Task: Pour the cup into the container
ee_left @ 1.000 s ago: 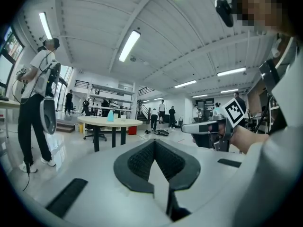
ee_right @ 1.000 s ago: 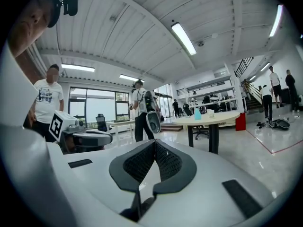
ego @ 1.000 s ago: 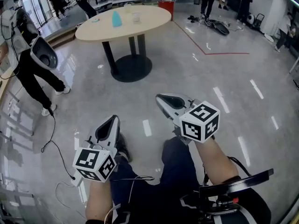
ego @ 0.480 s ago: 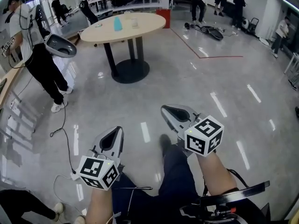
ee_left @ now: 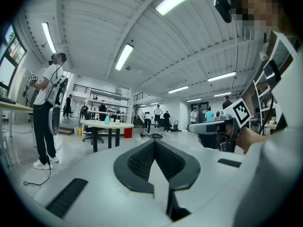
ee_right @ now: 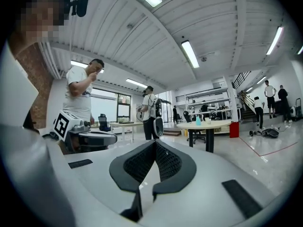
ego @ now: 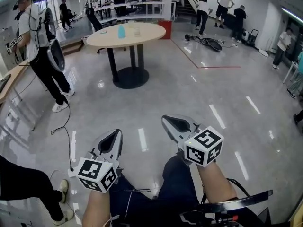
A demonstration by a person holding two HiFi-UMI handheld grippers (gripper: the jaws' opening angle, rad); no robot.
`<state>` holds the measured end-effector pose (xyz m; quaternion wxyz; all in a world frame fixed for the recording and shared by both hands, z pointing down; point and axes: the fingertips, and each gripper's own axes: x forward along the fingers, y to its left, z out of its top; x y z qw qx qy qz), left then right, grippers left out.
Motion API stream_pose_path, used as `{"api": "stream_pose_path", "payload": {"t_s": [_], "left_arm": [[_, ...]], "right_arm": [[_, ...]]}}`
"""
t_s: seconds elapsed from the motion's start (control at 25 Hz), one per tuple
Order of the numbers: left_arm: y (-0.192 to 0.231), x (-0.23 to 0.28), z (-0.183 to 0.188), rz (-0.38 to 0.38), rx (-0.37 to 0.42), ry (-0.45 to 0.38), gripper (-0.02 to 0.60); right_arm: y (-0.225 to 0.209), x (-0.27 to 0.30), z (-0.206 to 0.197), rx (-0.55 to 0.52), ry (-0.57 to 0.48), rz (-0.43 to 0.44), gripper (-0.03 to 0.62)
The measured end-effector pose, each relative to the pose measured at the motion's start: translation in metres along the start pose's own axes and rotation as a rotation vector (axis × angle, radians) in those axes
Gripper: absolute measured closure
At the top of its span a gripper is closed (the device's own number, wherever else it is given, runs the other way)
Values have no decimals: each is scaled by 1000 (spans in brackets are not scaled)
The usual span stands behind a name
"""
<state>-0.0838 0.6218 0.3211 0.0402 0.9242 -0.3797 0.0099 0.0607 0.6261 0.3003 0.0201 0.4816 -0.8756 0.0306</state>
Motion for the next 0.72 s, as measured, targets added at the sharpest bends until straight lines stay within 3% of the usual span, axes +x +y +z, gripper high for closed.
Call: {"api": "stream_pose_path", "payload": {"t_s": [0.72], "left_arm": [[7, 24, -6, -22, 12, 5, 581]], "right_arm": [[-21, 9, -6, 3, -19, -22, 589]]}}
